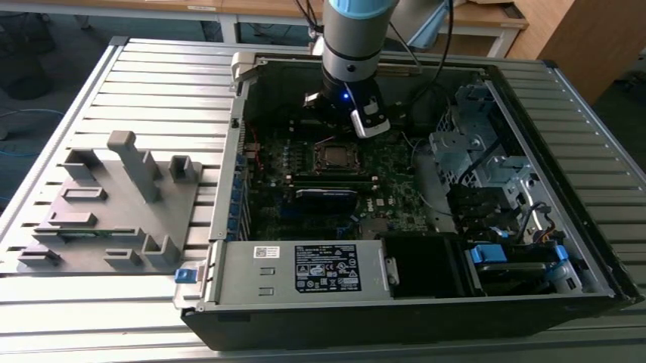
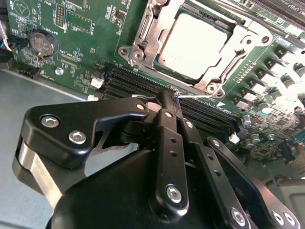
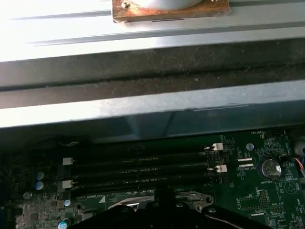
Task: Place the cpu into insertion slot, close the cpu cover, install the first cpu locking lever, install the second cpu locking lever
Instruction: 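Install the first cpu locking lever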
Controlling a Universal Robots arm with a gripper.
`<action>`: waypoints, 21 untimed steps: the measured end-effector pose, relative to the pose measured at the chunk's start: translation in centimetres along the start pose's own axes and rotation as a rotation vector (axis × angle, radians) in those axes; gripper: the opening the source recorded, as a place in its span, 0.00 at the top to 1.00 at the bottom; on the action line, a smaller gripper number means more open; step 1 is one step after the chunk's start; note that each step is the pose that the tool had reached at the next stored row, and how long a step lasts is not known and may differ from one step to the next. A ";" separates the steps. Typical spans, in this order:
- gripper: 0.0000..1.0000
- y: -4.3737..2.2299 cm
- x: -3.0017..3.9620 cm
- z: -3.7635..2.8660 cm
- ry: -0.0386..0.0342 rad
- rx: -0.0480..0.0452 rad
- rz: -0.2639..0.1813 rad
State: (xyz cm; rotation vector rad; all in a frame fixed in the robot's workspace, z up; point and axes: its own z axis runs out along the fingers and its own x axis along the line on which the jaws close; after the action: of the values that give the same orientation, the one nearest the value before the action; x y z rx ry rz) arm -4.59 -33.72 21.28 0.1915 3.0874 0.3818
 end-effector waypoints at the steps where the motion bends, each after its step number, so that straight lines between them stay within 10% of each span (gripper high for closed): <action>1: 0.90 0.05 0.01 0.07 -0.0012 0.0004 0.005; 8: 0.90 0.22 0.04 0.33 -0.0109 0.0020 0.034; 21: 0.90 0.10 0.15 0.70 -0.0503 -0.0067 0.055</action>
State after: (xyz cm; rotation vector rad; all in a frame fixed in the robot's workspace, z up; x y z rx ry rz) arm -4.70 -33.43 20.62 0.2819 3.0363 0.3829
